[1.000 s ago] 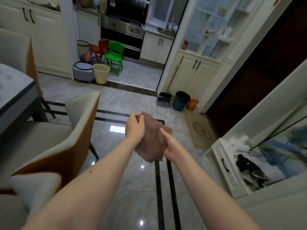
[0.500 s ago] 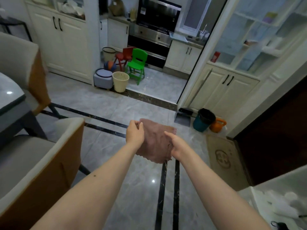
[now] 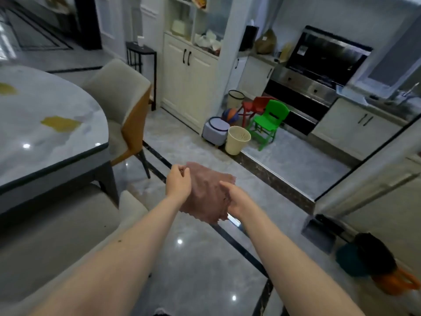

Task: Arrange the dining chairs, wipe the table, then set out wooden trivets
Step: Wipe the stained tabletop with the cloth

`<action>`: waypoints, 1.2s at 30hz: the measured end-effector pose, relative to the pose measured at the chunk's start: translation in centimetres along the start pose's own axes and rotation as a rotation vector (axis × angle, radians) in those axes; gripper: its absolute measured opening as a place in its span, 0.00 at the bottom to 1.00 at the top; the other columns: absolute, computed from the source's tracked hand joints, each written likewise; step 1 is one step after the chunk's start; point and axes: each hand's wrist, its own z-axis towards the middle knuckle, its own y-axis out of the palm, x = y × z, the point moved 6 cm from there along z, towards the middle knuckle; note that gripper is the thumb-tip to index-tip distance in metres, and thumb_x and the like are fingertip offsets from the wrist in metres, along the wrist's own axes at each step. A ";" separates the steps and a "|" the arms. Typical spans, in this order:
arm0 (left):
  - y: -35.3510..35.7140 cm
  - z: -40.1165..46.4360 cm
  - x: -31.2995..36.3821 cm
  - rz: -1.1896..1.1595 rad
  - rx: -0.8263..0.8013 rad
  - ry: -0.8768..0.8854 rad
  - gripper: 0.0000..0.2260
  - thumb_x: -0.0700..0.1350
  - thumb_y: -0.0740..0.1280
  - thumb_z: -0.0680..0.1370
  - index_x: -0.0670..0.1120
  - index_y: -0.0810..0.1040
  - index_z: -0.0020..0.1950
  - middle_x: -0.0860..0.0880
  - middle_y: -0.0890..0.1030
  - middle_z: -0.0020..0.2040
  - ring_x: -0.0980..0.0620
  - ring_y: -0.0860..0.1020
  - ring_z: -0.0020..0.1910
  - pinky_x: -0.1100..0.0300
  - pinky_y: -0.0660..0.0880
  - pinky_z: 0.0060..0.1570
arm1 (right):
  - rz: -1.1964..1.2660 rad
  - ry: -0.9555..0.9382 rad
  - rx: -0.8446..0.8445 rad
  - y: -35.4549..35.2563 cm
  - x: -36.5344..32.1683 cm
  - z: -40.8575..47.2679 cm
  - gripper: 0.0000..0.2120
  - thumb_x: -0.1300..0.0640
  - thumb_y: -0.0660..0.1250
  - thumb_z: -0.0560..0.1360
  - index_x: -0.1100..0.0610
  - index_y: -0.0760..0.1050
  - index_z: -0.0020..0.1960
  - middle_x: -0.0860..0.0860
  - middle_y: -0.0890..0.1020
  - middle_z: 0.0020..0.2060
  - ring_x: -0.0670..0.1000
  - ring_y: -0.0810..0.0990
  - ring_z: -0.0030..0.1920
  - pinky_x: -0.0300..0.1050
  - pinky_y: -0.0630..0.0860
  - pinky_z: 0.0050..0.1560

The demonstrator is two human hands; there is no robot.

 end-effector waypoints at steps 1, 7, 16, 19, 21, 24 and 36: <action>-0.2 2.0 0.0 0.005 0.022 -0.021 0.09 0.45 0.57 0.82 0.41 0.71 0.56 0.47 0.74 0.50 0.49 0.72 0.47 0.58 0.68 0.47 | -0.014 0.016 -0.018 1.3 -1.0 1.7 0.17 0.59 0.66 0.77 0.63 0.74 0.64 0.60 0.81 0.55 0.58 0.80 0.55 0.47 0.78 0.49; -1.3 11.1 0.8 -0.011 0.136 -0.063 0.07 0.44 0.58 0.82 0.43 0.71 0.54 0.44 0.76 0.54 0.45 0.75 0.54 0.57 0.69 0.51 | -0.075 0.049 -0.183 7.9 -6.4 9.2 0.13 0.58 0.64 0.79 0.61 0.74 0.62 0.56 0.82 0.45 0.53 0.80 0.43 0.44 0.76 0.40; -3.4 21.8 0.1 -0.034 0.458 -0.211 0.09 0.44 0.58 0.82 0.41 0.72 0.57 0.43 0.77 0.56 0.48 0.74 0.52 0.59 0.67 0.50 | -0.379 0.105 -0.399 18.0 -12.0 21.5 0.17 0.57 0.63 0.79 0.62 0.73 0.65 0.60 0.79 0.60 0.58 0.79 0.58 0.48 0.77 0.51; -4.6 24.3 -0.4 -0.030 0.579 -0.267 0.08 0.44 0.58 0.81 0.42 0.72 0.55 0.43 0.77 0.55 0.47 0.74 0.52 0.57 0.68 0.51 | -0.476 0.105 -0.508 21.7 -13.6 24.5 0.18 0.56 0.66 0.78 0.60 0.72 0.66 0.59 0.80 0.59 0.57 0.80 0.57 0.46 0.78 0.44; -5.5 25.4 -0.8 -0.028 0.621 -0.296 0.08 0.44 0.58 0.81 0.42 0.72 0.56 0.44 0.77 0.55 0.47 0.74 0.53 0.57 0.68 0.52 | -0.524 0.098 -0.561 23.9 -14.2 25.9 0.19 0.58 0.65 0.78 0.60 0.71 0.67 0.59 0.79 0.60 0.58 0.79 0.58 0.46 0.78 0.44; -7.6 26.9 -1.3 -0.043 0.745 -0.323 0.08 0.44 0.59 0.81 0.41 0.73 0.55 0.43 0.77 0.55 0.47 0.75 0.53 0.58 0.69 0.51 | -0.629 0.082 -0.653 28.3 -14.7 27.7 0.18 0.60 0.64 0.79 0.62 0.71 0.67 0.60 0.78 0.61 0.58 0.78 0.59 0.49 0.77 0.52; -18.5 32.2 -9.5 -0.035 1.029 -0.512 0.08 0.43 0.59 0.81 0.40 0.74 0.55 0.43 0.77 0.55 0.44 0.75 0.54 0.56 0.69 0.52 | -0.886 0.119 -0.881 45.6 -10.3 30.1 0.13 0.62 0.63 0.79 0.64 0.74 0.62 0.61 0.80 0.58 0.59 0.80 0.56 0.49 0.77 0.53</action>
